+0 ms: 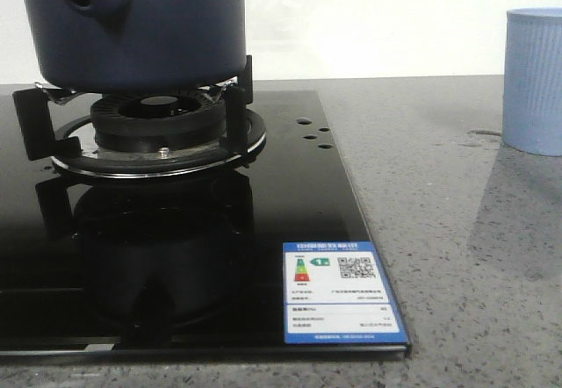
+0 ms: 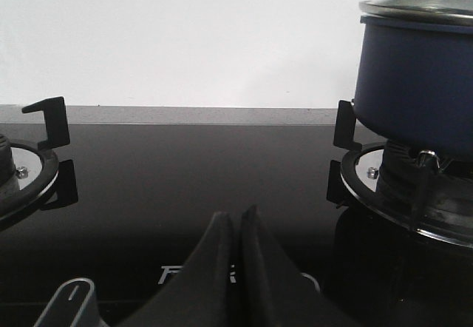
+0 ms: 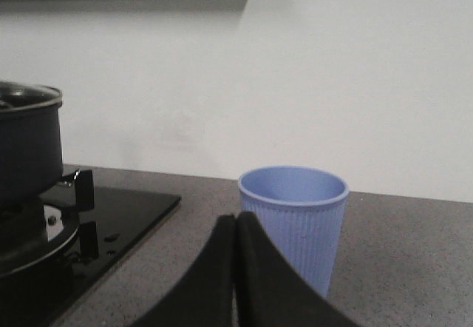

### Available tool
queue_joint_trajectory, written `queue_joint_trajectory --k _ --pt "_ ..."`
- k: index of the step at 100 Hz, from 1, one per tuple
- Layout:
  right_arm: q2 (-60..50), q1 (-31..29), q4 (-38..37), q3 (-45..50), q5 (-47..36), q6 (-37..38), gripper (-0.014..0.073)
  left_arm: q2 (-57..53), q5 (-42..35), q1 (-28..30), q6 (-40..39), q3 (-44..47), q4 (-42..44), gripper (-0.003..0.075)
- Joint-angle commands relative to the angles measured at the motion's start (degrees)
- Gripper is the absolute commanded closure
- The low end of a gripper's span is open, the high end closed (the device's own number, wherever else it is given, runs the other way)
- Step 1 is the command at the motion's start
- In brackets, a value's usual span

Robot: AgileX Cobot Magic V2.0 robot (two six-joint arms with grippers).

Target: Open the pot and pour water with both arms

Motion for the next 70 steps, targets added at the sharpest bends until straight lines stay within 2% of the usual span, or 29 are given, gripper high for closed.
queue_joint_trajectory --k 1,20,34,42,51,70 --pt "1.60 0.39 10.40 -1.22 -1.72 -6.62 0.0656 -1.39 -4.49 0.11 -0.65 0.79 -0.19 0.0736" --pt "3.51 7.81 37.25 -1.22 0.95 -36.50 0.0656 -1.39 -4.49 0.11 -0.65 0.79 -0.19 0.0736" --pt "3.51 16.64 47.35 -1.93 12.55 -51.45 0.0656 -1.39 -4.49 0.11 -0.65 0.79 -0.19 0.0736" --pt "3.25 20.43 50.40 -1.80 17.12 -54.63 0.0656 -1.39 -4.49 0.11 -0.65 0.79 -0.19 0.0736" --pt "1.19 20.86 51.67 -0.23 18.11 -55.05 0.0656 -1.39 -4.49 0.11 -0.65 0.79 -0.19 0.0736" --pt "-8.00 16.07 51.67 3.49 22.58 -55.05 0.0656 -1.39 -4.49 0.11 -0.65 0.79 -0.19 0.0736"
